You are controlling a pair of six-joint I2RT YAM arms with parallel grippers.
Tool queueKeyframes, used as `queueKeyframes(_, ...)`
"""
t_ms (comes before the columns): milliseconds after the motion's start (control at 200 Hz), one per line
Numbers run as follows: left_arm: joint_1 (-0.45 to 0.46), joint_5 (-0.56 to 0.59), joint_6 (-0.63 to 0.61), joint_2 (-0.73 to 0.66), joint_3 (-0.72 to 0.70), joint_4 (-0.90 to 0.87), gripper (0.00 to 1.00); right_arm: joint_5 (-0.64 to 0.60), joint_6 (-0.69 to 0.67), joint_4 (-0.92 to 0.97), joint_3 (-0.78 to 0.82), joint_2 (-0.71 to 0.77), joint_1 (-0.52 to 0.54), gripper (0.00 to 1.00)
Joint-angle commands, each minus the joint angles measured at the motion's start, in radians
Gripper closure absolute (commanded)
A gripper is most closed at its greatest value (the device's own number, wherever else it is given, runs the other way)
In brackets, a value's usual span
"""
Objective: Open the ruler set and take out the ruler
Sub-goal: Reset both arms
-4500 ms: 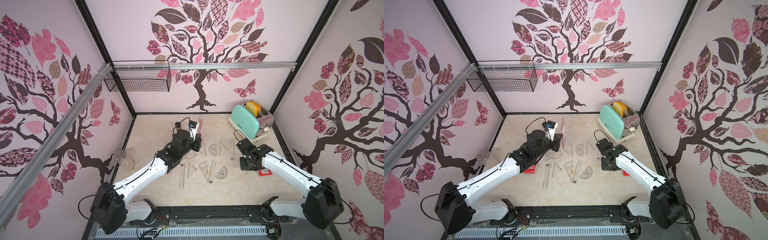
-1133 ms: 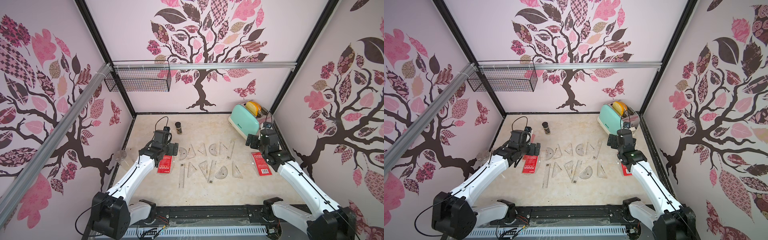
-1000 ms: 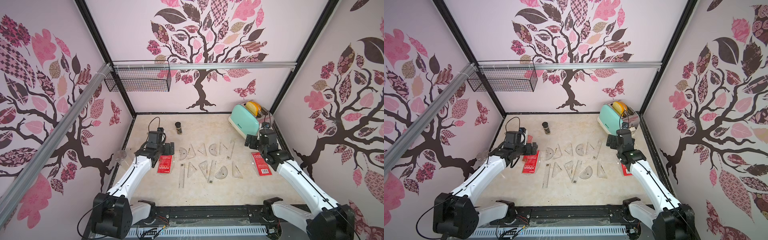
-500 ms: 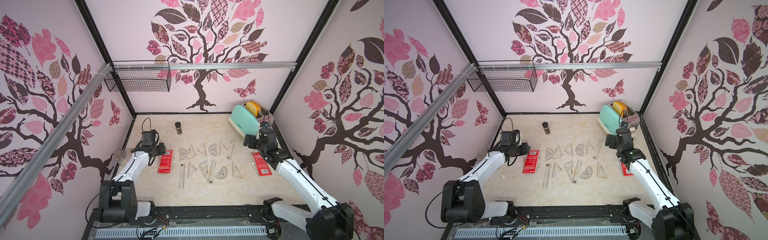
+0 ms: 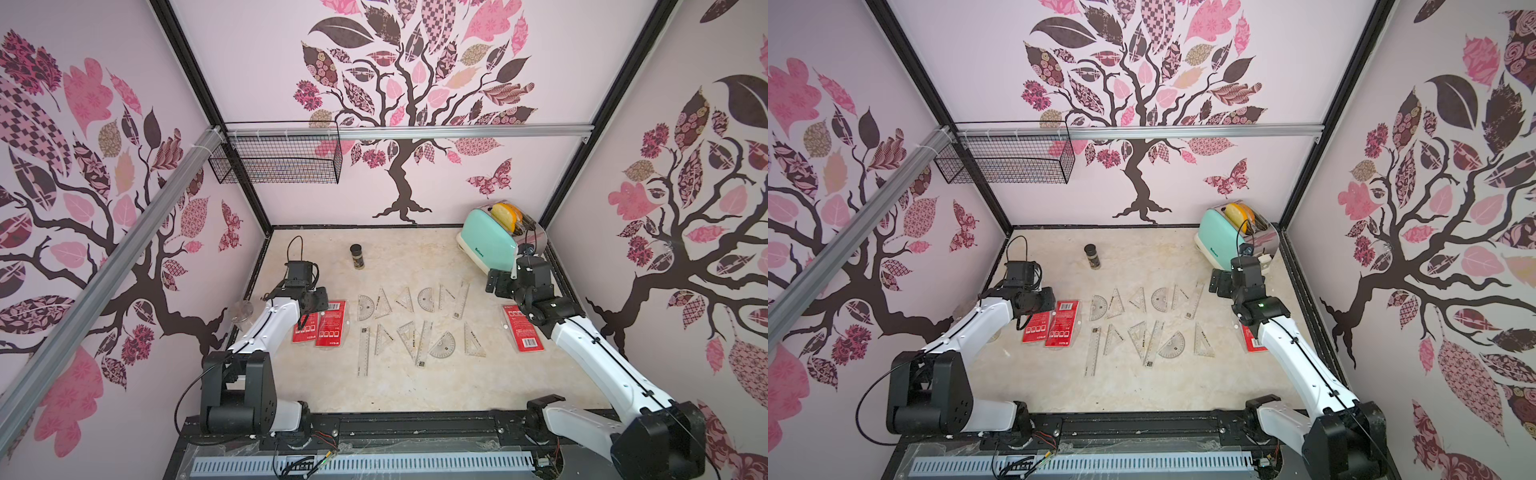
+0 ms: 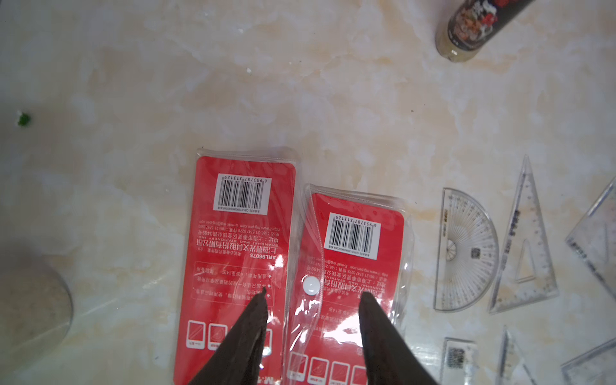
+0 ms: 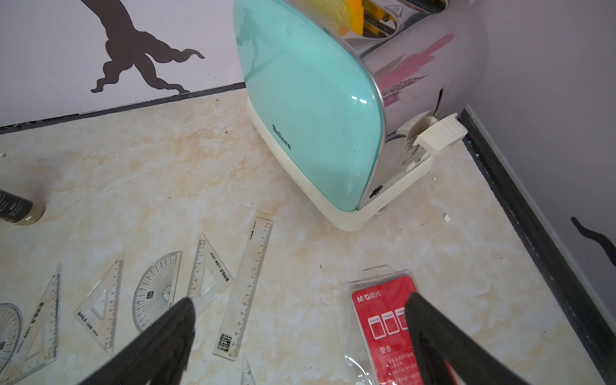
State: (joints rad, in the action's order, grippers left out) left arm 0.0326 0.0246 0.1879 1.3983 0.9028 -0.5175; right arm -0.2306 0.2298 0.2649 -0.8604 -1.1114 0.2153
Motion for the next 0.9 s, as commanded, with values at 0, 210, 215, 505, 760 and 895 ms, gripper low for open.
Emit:
queueKeyframes(0, 0.004, 0.012, -0.005, -0.051, 0.0, 0.039, 0.29, 0.0, -0.016, -0.006, -0.001, -0.008, 0.0, 0.01)
queueKeyframes(210, 0.002, 0.073, -0.006, -0.123, -0.097, 0.26, 0.03, 0.074, -0.08, -0.182, 0.068, -0.034, -0.015, 0.01)
queueKeyframes(215, 0.001, 0.075, -0.008, -0.126, -0.1, 0.267, 0.03, 0.076, -0.083, -0.191, 0.072, -0.034, -0.016, 0.01)
queueKeyframes(505, -0.032, 0.163, -0.083, -0.139, -0.327, 0.718, 0.03, 0.321, -0.133, -0.637, 0.338, -0.059, -0.17, 0.01)
queueKeyframes(760, -0.058, 0.075, -0.145, -0.024, -0.443, 1.035, 0.03, 0.311, -0.265, -1.061, 0.537, -0.117, -0.184, 0.01)
queueKeyframes(895, -0.06, 0.071, -0.151, 0.028, -0.458, 1.153, 0.03, 0.36, -0.241, -1.13, 0.541, -0.175, -0.225, 0.01)
